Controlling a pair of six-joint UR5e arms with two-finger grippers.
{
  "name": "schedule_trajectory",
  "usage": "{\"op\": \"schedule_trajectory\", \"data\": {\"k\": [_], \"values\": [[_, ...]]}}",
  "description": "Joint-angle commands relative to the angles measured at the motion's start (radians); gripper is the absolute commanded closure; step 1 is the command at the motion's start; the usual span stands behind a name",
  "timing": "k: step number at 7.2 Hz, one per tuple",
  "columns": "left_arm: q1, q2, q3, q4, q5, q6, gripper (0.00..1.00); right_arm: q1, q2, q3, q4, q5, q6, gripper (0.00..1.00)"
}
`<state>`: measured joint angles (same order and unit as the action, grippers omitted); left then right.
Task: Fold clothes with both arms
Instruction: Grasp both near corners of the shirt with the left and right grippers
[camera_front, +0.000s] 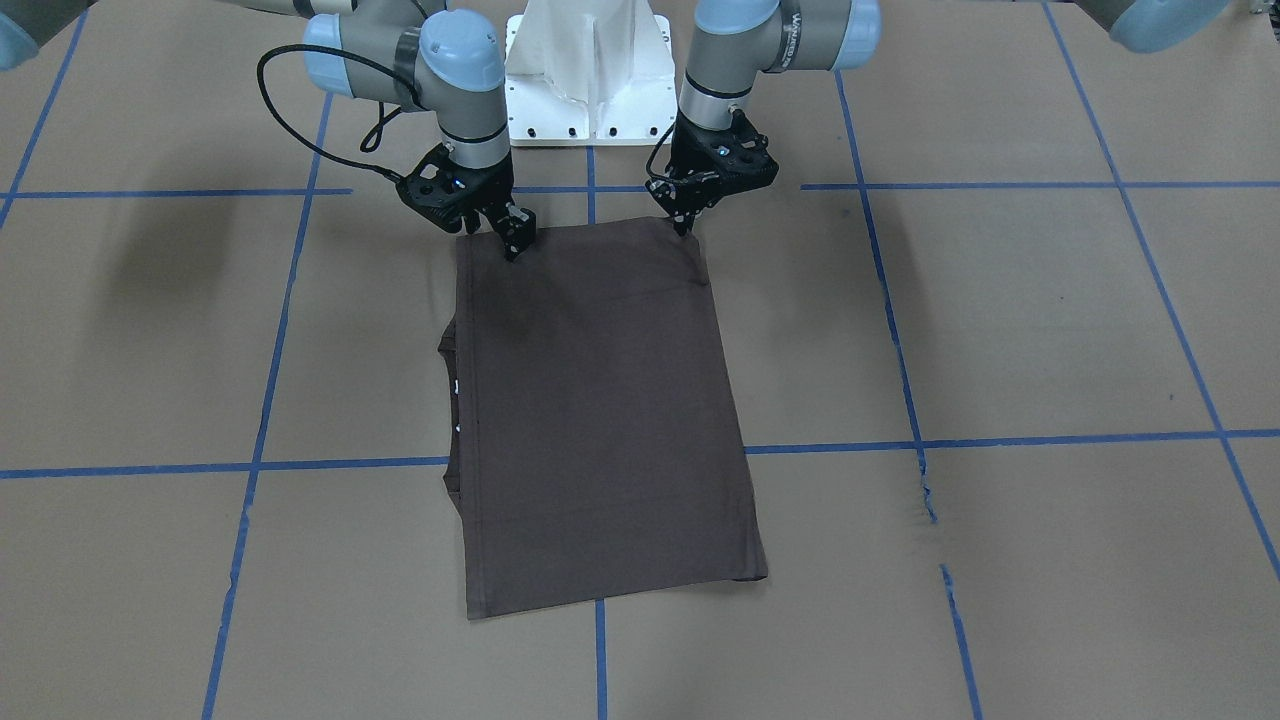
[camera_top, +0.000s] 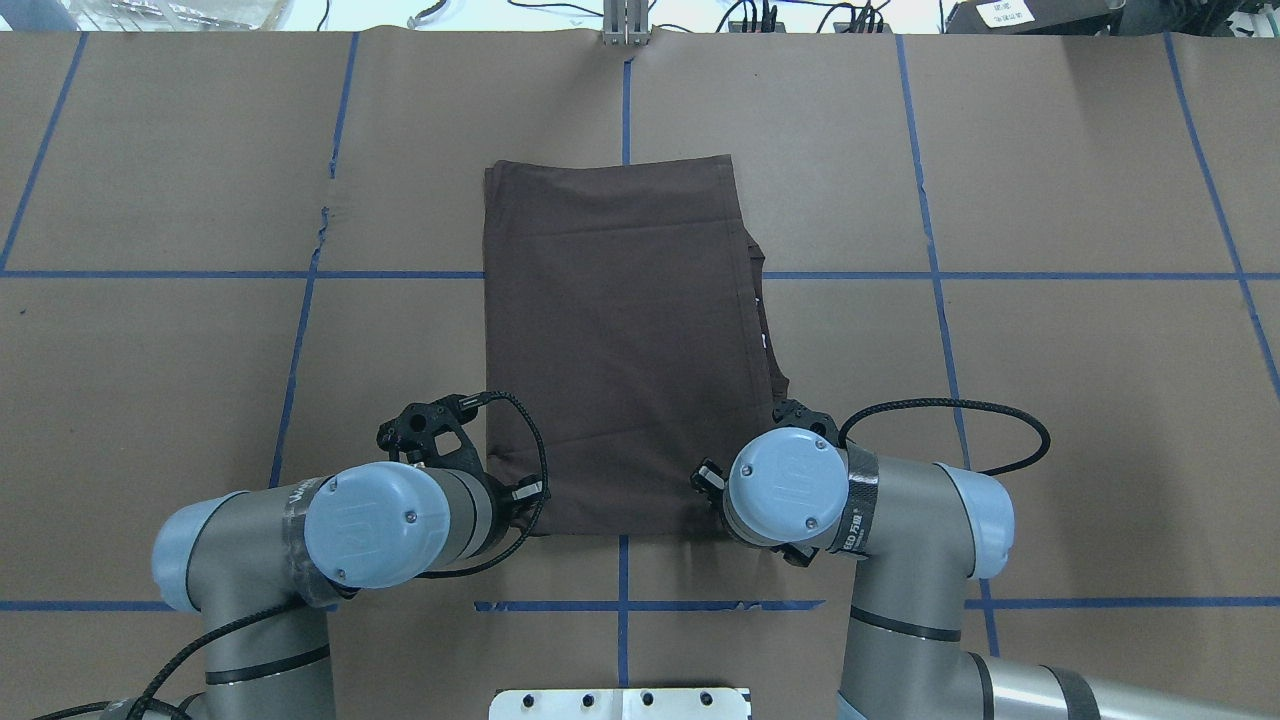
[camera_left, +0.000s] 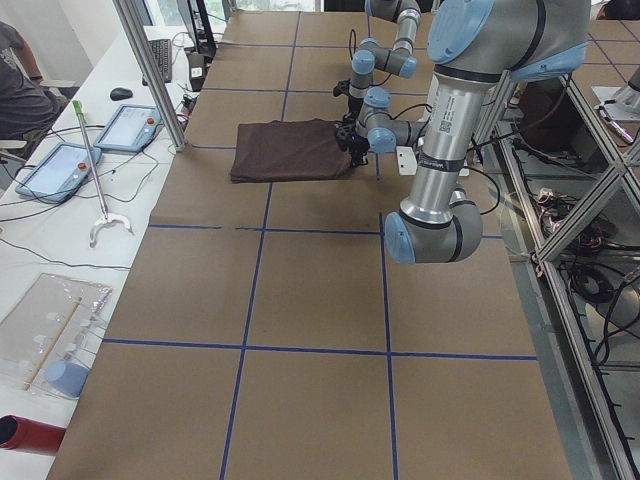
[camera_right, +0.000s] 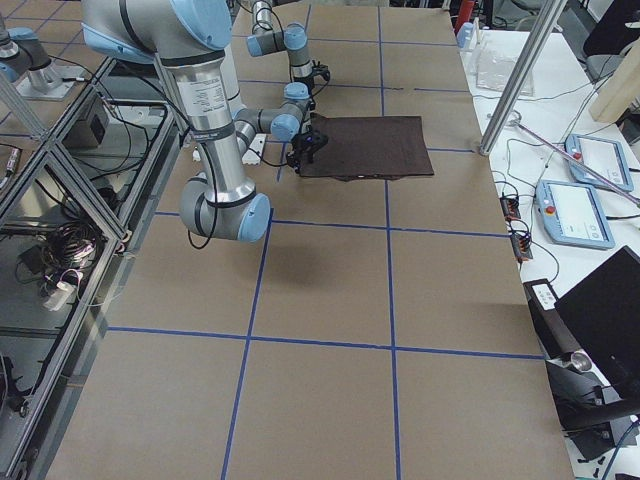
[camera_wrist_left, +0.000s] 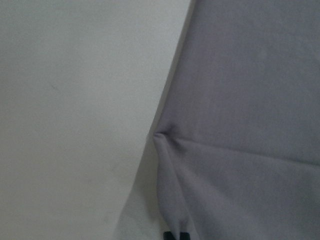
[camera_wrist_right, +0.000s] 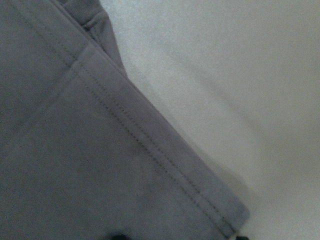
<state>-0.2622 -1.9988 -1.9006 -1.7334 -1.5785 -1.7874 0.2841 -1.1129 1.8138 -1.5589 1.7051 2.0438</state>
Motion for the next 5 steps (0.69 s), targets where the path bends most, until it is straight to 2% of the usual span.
{"op": "schedule_trajectory", "data": {"k": [1,5], "values": [[0.0,0.0,0.0,0.002,0.0,-0.001,1.0,0.003,-0.001,0.019,-0.001,0.017,-0.001,1.0],[-0.005,-0.002,0.0,0.002,0.0,-0.001,1.0,0.026,0.005,0.03,0.002,0.028,-0.004,1.0]]}}
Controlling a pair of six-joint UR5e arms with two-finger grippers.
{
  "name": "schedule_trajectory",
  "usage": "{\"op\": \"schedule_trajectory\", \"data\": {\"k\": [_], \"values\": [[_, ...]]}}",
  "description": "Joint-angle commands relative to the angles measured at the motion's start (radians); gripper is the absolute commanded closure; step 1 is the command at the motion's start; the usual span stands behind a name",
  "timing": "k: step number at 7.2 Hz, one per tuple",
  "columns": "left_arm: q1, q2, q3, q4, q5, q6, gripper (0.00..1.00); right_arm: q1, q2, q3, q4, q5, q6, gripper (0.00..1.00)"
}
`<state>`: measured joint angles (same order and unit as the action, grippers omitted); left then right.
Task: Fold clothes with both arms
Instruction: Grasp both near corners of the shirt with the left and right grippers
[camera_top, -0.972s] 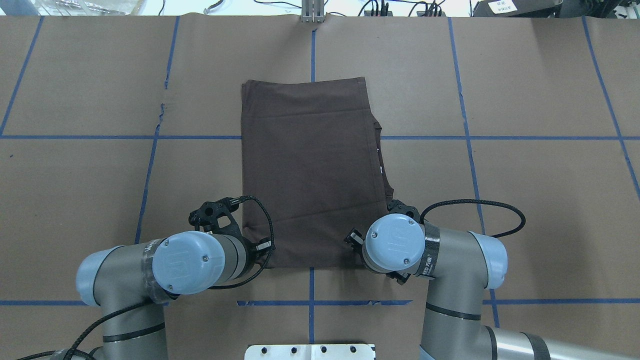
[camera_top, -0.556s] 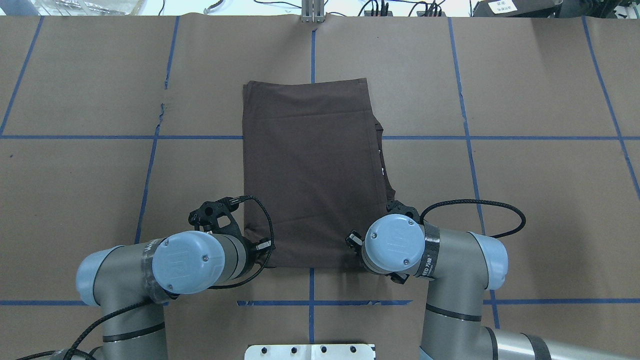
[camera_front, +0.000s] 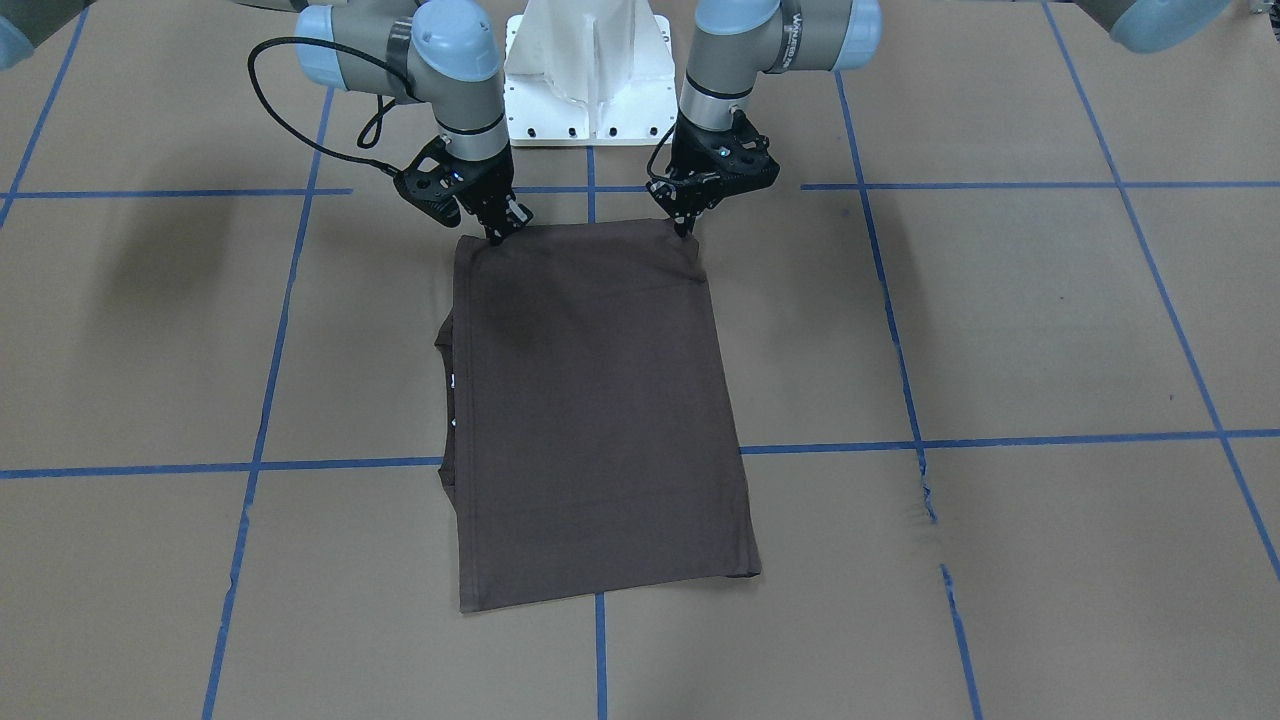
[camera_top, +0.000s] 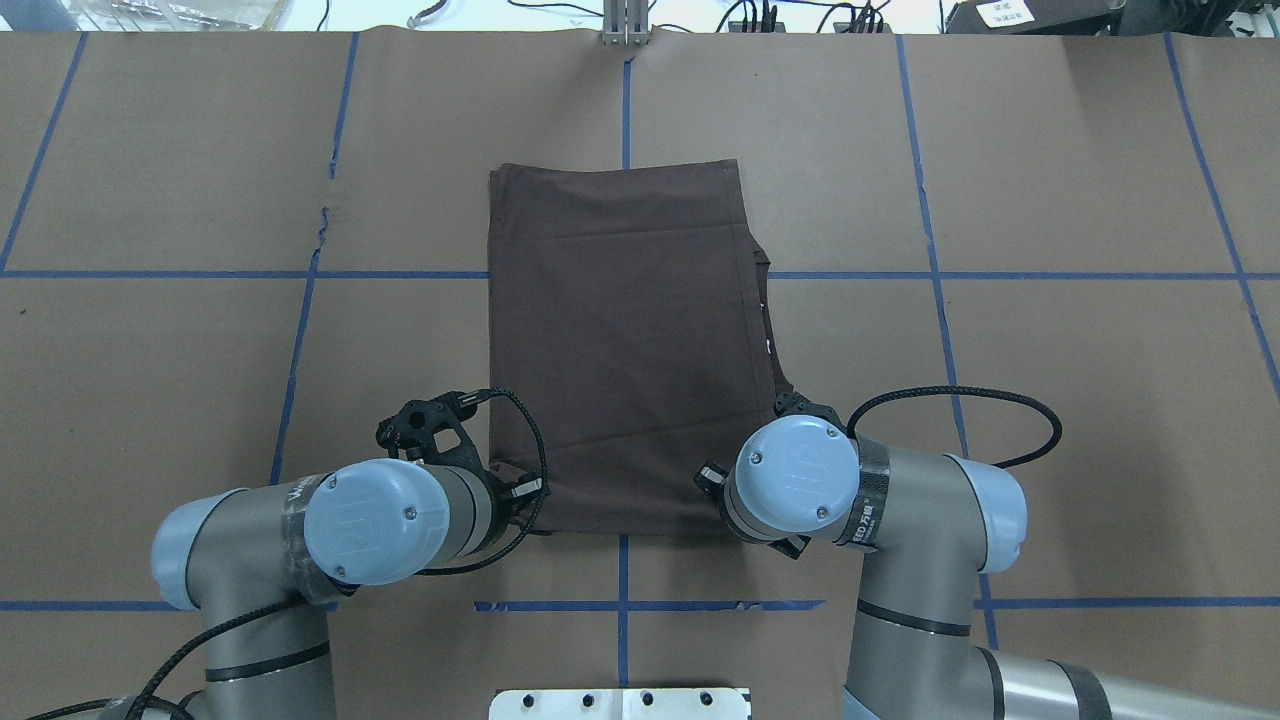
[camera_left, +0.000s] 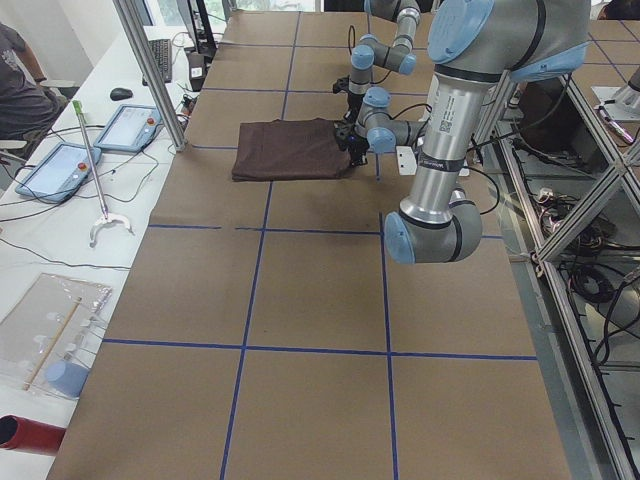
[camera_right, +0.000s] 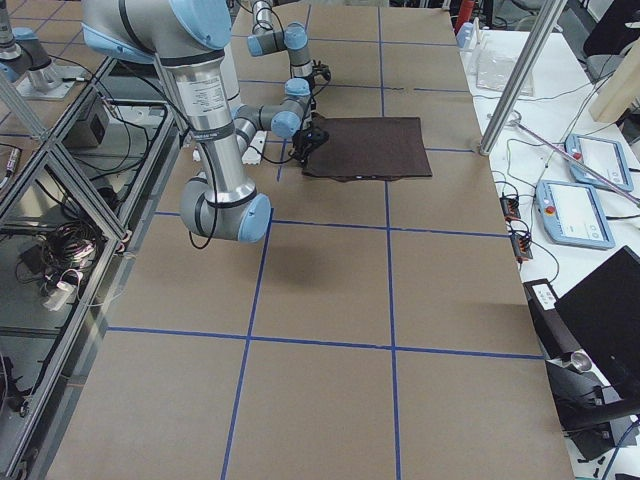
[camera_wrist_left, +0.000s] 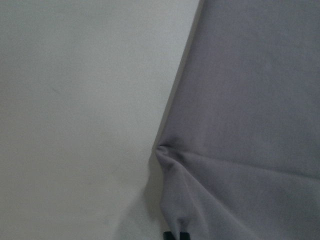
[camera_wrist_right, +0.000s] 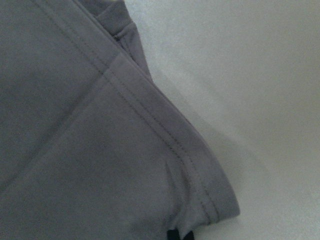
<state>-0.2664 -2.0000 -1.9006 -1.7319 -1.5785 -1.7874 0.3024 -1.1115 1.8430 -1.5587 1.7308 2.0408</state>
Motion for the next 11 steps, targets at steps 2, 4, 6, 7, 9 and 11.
{"op": "schedule_trajectory", "data": {"k": [2,4,6,7,9,11], "values": [[-0.002,-0.003,0.0,0.0,0.0,0.0,1.0,0.012,0.015,0.001,0.006,0.003,-0.001,0.91],[-0.007,-0.003,0.0,0.0,0.0,0.0,1.0,0.014,0.021,-0.002,0.003,0.003,0.004,0.0],[-0.007,-0.003,0.0,0.0,0.0,0.0,1.0,0.012,0.021,-0.008,0.003,0.001,0.03,0.0],[-0.007,-0.003,0.0,0.0,0.0,0.0,1.0,0.011,0.021,-0.01,0.0,0.001,0.045,0.0],[-0.01,-0.003,-0.001,0.0,0.0,0.0,1.0,0.006,0.022,-0.037,0.006,0.003,0.049,0.0],[-0.01,-0.003,0.0,0.0,0.0,0.0,1.0,-0.002,0.022,-0.037,0.0,0.003,0.05,0.0]]}}
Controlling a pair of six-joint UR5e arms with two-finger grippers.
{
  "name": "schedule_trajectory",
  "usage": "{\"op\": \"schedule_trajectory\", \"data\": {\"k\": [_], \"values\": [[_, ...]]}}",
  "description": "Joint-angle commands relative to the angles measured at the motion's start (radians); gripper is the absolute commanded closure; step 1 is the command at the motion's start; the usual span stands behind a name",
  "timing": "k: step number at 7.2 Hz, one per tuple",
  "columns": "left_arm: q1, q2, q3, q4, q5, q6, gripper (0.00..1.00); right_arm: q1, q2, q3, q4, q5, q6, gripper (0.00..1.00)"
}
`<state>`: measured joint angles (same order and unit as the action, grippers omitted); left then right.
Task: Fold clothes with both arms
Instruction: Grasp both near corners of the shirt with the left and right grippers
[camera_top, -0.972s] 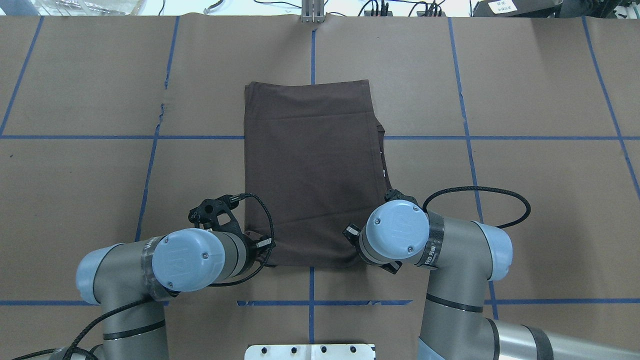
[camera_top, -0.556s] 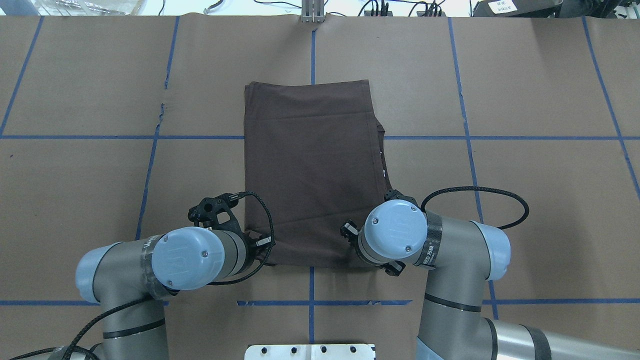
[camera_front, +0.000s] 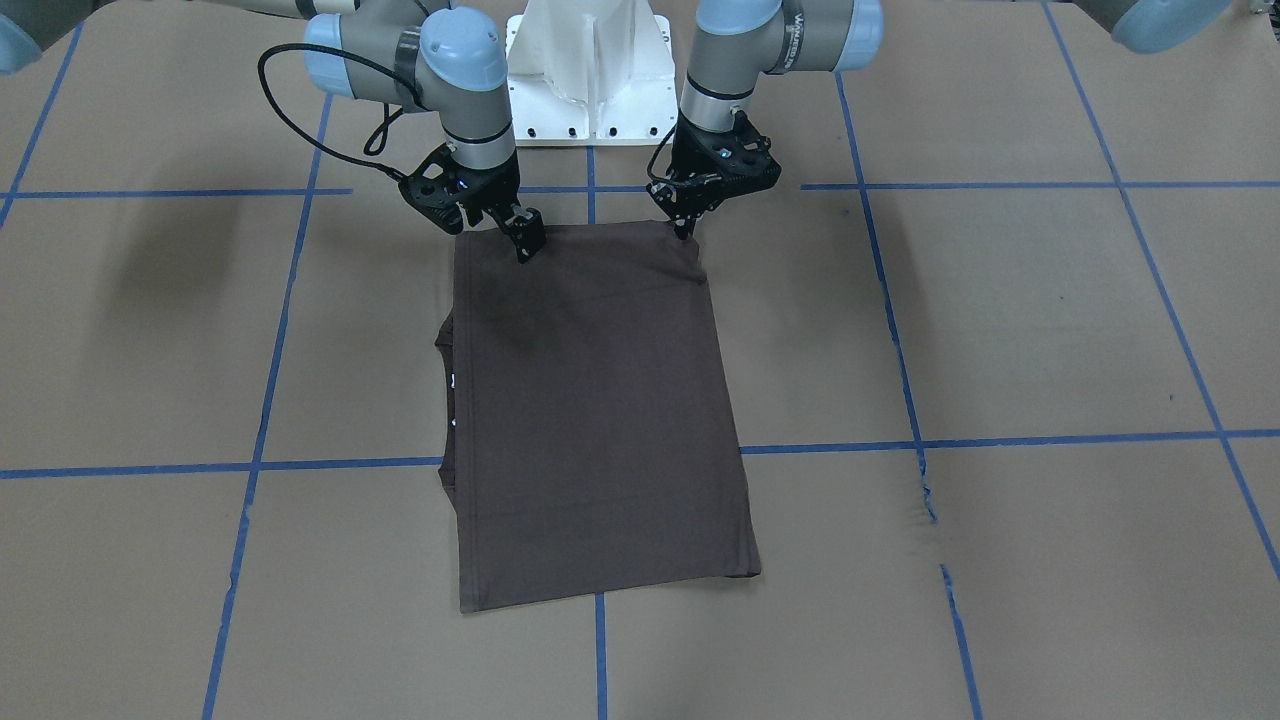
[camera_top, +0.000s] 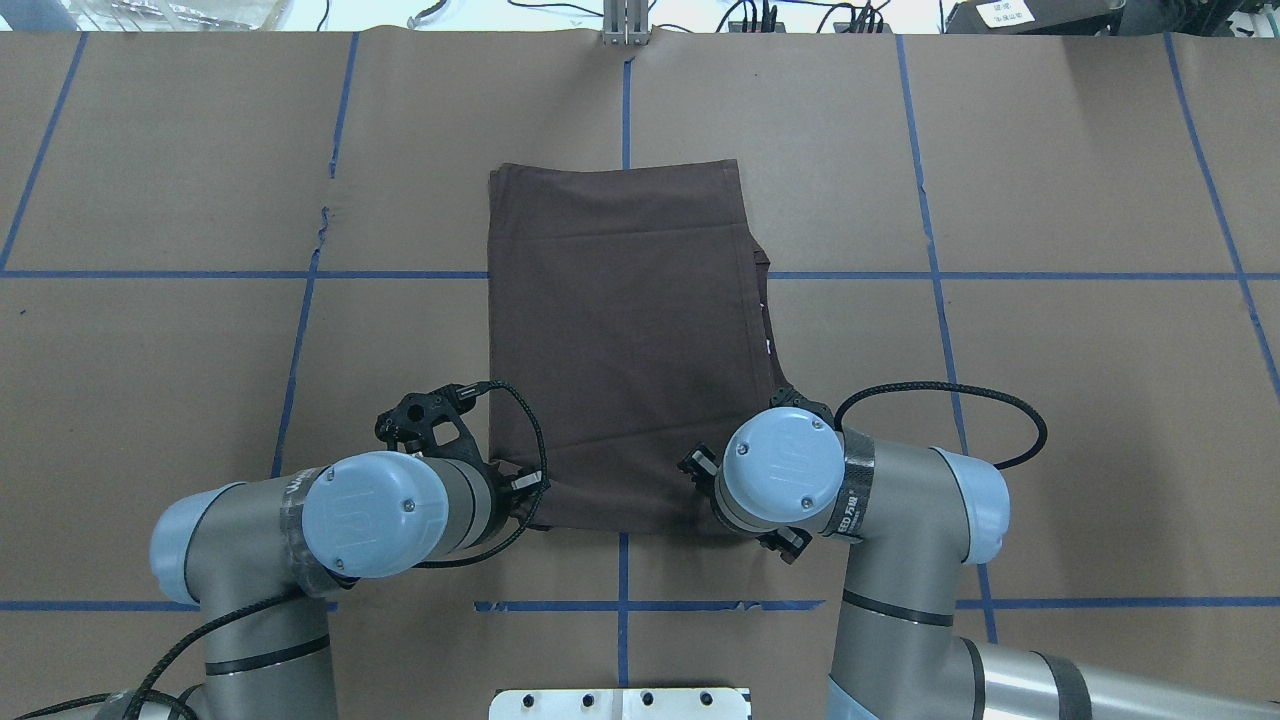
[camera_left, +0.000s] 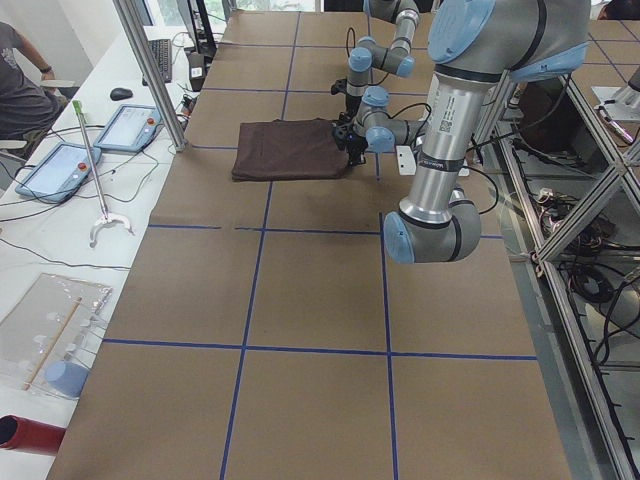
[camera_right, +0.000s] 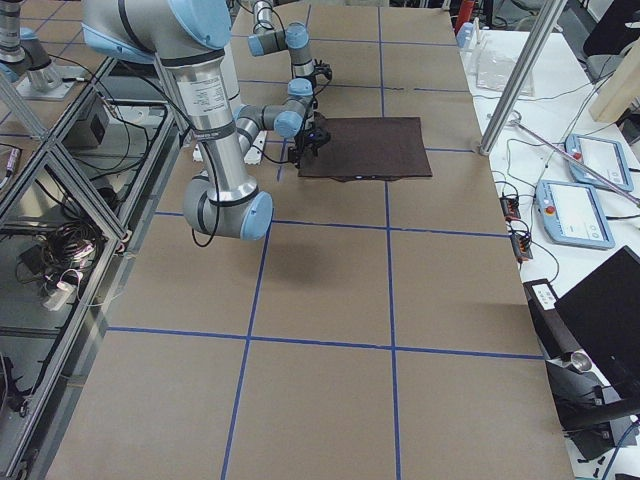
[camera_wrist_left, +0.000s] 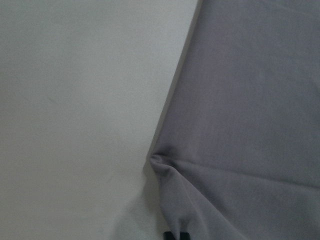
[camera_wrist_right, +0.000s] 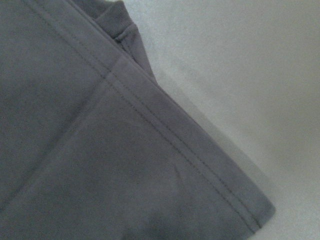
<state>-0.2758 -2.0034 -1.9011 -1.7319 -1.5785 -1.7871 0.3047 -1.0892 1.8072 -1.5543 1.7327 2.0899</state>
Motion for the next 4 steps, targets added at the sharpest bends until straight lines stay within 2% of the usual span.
{"op": "schedule_trajectory", "data": {"k": [1,3,4], "values": [[0.001,0.0,-0.001,0.0,0.0,0.0,1.0,-0.006,-0.001,-0.003,-0.004,-0.001,0.001,0.0],[0.0,0.0,-0.001,0.0,0.0,0.0,1.0,-0.01,-0.003,-0.006,-0.004,-0.001,0.001,0.01],[0.0,0.0,-0.001,0.0,0.002,0.0,1.0,-0.016,-0.003,-0.014,-0.004,0.001,0.001,0.11]]}}
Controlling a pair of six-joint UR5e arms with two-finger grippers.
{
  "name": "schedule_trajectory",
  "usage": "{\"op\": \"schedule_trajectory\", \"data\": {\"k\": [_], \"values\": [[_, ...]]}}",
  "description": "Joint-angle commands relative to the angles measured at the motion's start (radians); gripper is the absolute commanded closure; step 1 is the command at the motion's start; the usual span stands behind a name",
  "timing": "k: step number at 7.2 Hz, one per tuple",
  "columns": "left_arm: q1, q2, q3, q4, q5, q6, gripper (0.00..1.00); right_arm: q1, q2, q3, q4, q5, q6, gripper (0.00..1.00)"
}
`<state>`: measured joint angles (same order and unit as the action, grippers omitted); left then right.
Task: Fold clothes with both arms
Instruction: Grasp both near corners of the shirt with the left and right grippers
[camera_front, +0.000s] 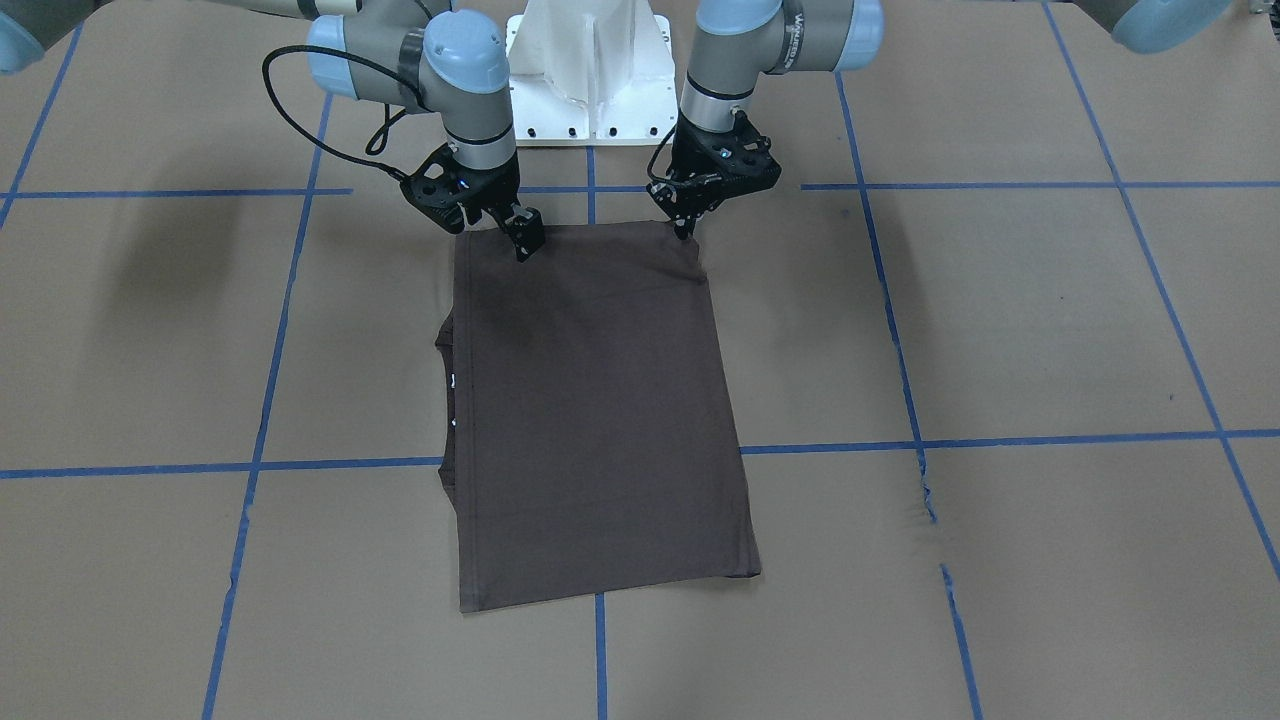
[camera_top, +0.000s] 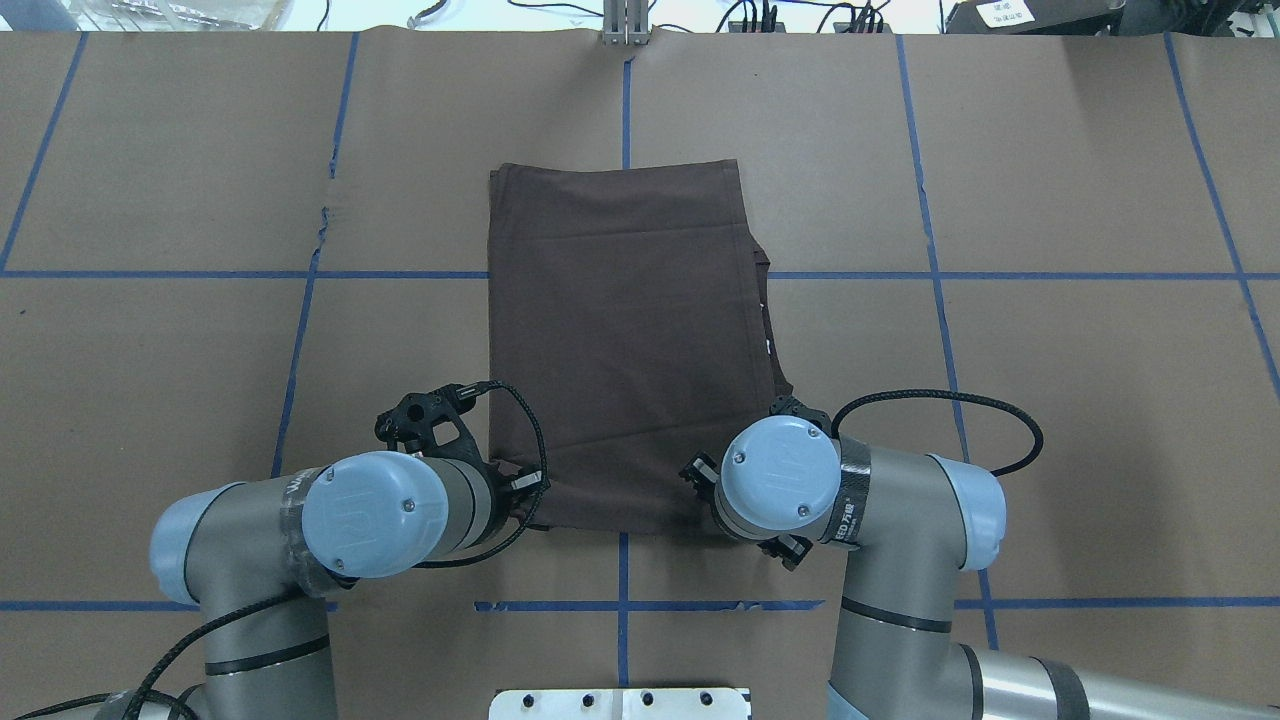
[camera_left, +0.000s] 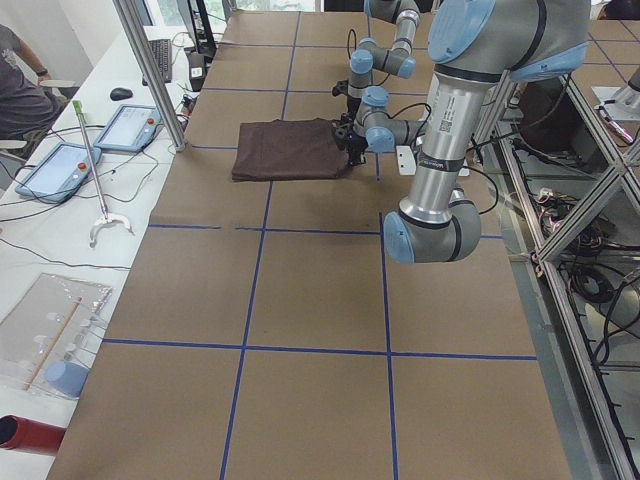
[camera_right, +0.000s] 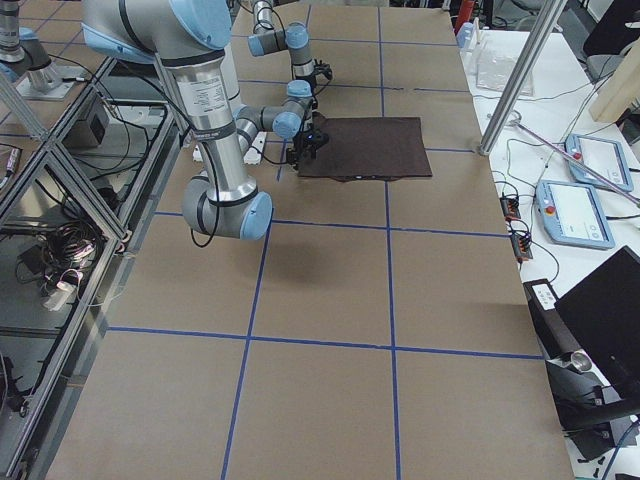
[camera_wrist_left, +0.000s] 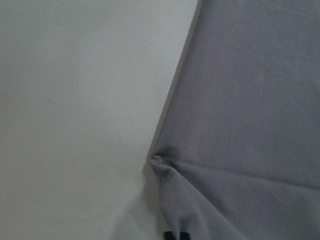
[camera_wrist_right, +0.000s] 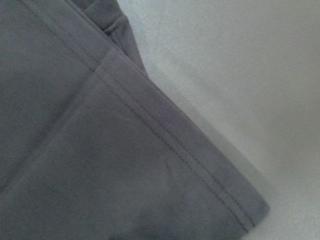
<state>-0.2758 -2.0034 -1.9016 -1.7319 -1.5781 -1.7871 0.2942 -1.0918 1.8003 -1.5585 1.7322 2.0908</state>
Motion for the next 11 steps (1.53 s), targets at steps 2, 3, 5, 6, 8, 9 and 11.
{"op": "schedule_trajectory", "data": {"k": [2,3,5,6,8,9,11], "values": [[0.0,0.0,-0.001,0.0,0.0,0.0,1.0,-0.004,0.0,-0.009,0.0,0.001,-0.002,0.4],[0.0,0.0,-0.001,0.002,0.001,0.0,1.0,-0.004,0.0,-0.007,0.0,0.001,-0.002,0.55],[0.0,0.0,0.001,0.002,0.001,0.0,1.0,-0.004,0.0,-0.007,0.0,0.001,-0.003,0.96],[-0.002,0.0,0.001,0.002,0.001,0.0,1.0,-0.004,0.001,-0.004,0.0,0.001,-0.003,1.0],[-0.003,0.0,0.001,0.002,0.0,0.0,1.0,-0.003,0.003,-0.002,0.0,0.007,-0.002,1.0],[-0.005,0.0,0.001,0.002,0.0,0.0,1.0,-0.003,0.003,-0.001,0.0,0.007,-0.002,1.0],[-0.005,0.0,0.001,0.0,0.0,0.0,1.0,-0.003,0.007,-0.001,0.0,0.007,-0.002,1.0]]}}
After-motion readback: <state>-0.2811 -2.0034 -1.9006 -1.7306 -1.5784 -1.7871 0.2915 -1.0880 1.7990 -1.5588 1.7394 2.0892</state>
